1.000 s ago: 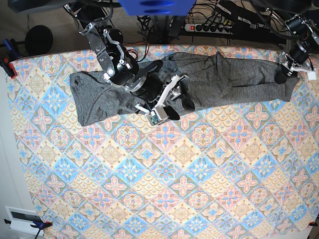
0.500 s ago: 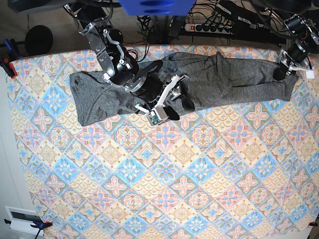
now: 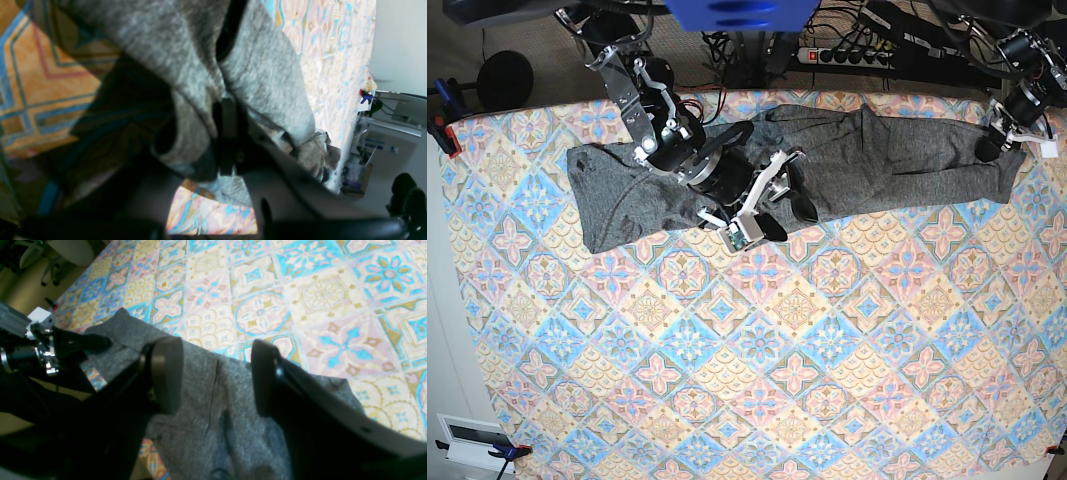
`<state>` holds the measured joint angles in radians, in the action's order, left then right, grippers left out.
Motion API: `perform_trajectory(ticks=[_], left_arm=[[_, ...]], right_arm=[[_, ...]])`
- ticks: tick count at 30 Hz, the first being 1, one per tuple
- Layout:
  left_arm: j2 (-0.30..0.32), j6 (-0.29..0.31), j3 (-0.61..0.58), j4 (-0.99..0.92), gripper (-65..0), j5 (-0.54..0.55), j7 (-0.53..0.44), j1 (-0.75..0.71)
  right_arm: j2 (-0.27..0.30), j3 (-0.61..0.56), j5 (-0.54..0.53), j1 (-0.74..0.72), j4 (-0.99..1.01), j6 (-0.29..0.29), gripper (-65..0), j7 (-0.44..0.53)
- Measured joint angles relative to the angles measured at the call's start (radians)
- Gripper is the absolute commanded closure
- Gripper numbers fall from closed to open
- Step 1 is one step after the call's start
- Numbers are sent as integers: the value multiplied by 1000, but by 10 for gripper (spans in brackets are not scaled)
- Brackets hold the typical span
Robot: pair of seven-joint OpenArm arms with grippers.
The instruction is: Layout the t-shirt on the table in an organized manner, then fold the t-shirt properly
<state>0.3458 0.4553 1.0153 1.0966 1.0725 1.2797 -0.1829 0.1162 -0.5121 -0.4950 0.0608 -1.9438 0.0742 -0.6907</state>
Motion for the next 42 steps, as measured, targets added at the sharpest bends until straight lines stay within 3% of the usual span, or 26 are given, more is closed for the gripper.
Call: perform_trajectory(ticks=[13,18,42], left_arm=[[-29,1,4,0,-80,7,0,22],[-30,1,4,0,0,3,-1,22],[-22,0,2,0,0,1,13,22]], right_arm=[[0,0,0,0,0,0,-316,0],[0,0,0,0,0,0,-316,0],[0,7,0,0,0,0,-316,0]])
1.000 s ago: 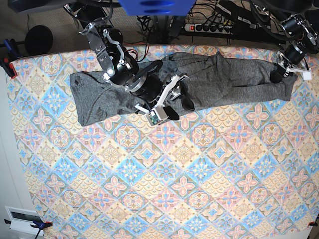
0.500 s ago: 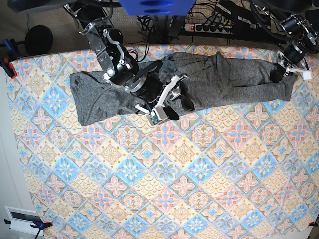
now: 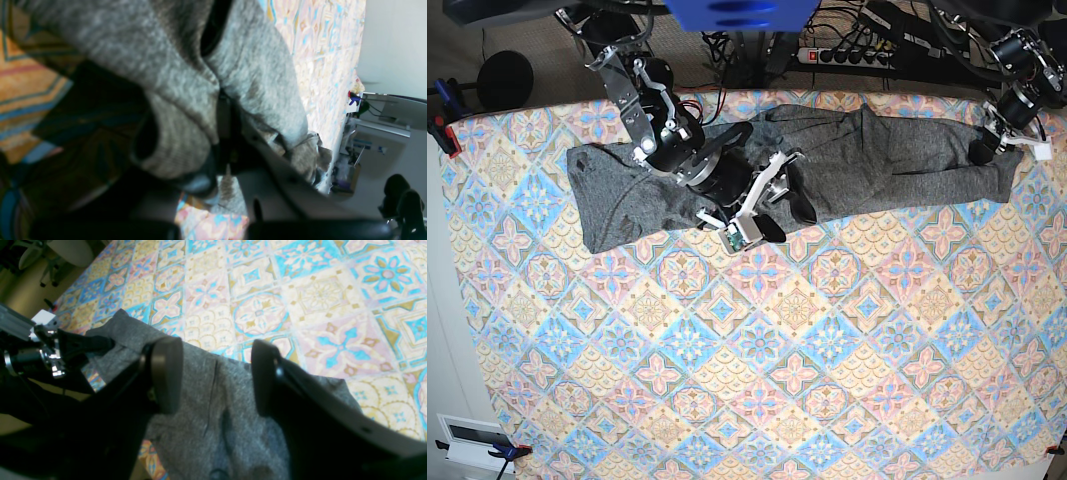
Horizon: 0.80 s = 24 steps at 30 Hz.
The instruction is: Layout the t-shirt on the table in an organized manner, then fold the t-shirt properly
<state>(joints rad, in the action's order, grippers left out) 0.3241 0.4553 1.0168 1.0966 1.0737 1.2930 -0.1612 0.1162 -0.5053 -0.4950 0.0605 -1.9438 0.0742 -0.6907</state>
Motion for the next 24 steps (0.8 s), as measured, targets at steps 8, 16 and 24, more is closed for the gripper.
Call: perform_trajectory(ticks=[8,16,24], left_arm=[[38,-3,-11,10,0,-27,71,22],[44,-7,-13,257,0,-37,71,20],[54,-10,-264,442,0,-43,73,74]], right_arm=[[0,3,0,-2,0,0,-316,3],[5,83,14,1,0,-12,-316,7],[1,77,0,3,-4,0,-316,6]])
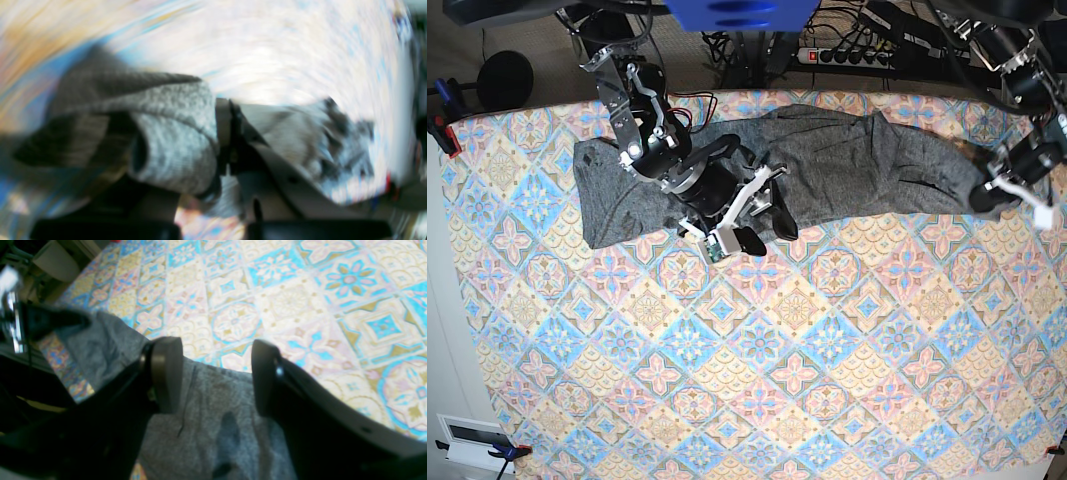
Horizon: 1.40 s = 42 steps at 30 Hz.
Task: Layout the t-shirt on the table in an organized manner, then fold the t-shirt properly
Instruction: 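Lift the strip end with the left gripper and fold it toward the right gripper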
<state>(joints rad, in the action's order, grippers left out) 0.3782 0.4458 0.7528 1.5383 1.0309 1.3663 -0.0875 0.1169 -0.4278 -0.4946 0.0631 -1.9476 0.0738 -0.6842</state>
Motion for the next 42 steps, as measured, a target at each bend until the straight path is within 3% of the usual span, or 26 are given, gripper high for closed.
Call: perform_trajectory(ticks=[5,10,14,23,31,35,42], left_arm=[[0,-5,-238,111,0,-6,13,75],[-7,-165,-462,136,0,0,0,199],[-22,-235,-608,136,0,-4,3,274],[-93,-243,-852,136,0,-18,3,374],[-225,-239,-1052,136,0,-217,4,378],[-277,-239,-1111,136,0,-244,3,379],[-311,-240,-1182,137,0,-251,3,381]], right_arm=[[-3,68,-3,0,-1,-1,-316,0],[-1,137,0,39,-7,-4,-316,8],[-3,201,0,101,-6,0,-316,-13],[-7,333,-1,105,-6,0,-316,-3],[-8,383,-3,105,-6,0,-316,0],[-8,400,-3,105,-5,0,-316,0],[-11,470,-3,99,-2,0,-316,-1]])
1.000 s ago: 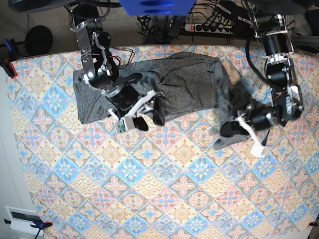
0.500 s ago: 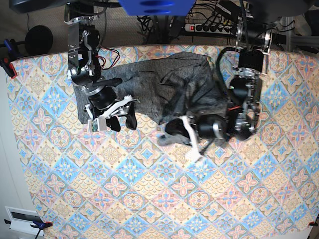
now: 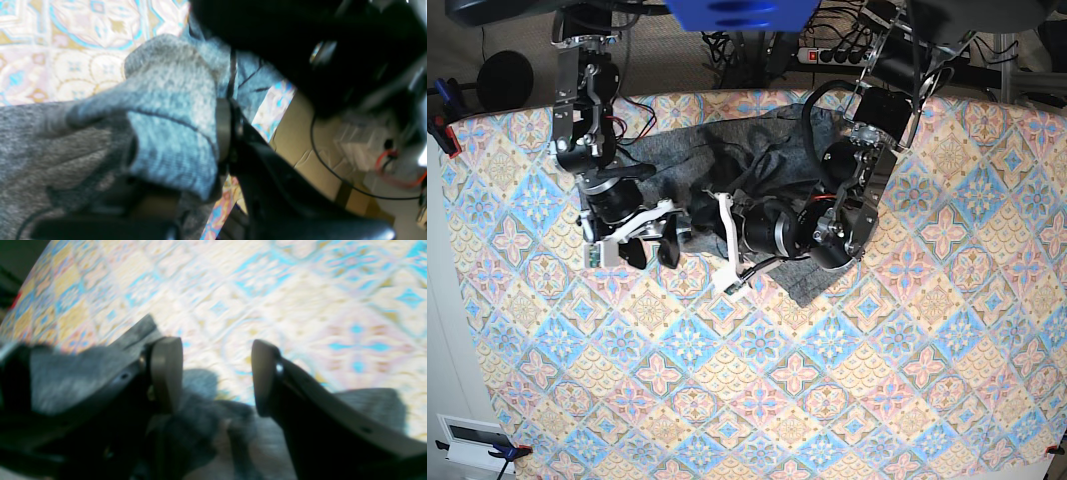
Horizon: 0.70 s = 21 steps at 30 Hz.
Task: Layout the t-shirt on the table in an organized manner, then fold the t-shirt properly
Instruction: 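Lift the strip end with the left gripper and fold it toward the right gripper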
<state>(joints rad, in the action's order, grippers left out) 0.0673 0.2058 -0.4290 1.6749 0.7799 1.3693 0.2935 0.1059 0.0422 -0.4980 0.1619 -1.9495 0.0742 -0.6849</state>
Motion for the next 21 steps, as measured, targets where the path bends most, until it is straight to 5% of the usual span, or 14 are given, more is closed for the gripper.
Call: perform_trajectory(ticks=[21], left_arm=[[2,3,-222,105,0,-6,0,-7]], right_arm=[[0,48,3,-5,159,0,-316,2]])
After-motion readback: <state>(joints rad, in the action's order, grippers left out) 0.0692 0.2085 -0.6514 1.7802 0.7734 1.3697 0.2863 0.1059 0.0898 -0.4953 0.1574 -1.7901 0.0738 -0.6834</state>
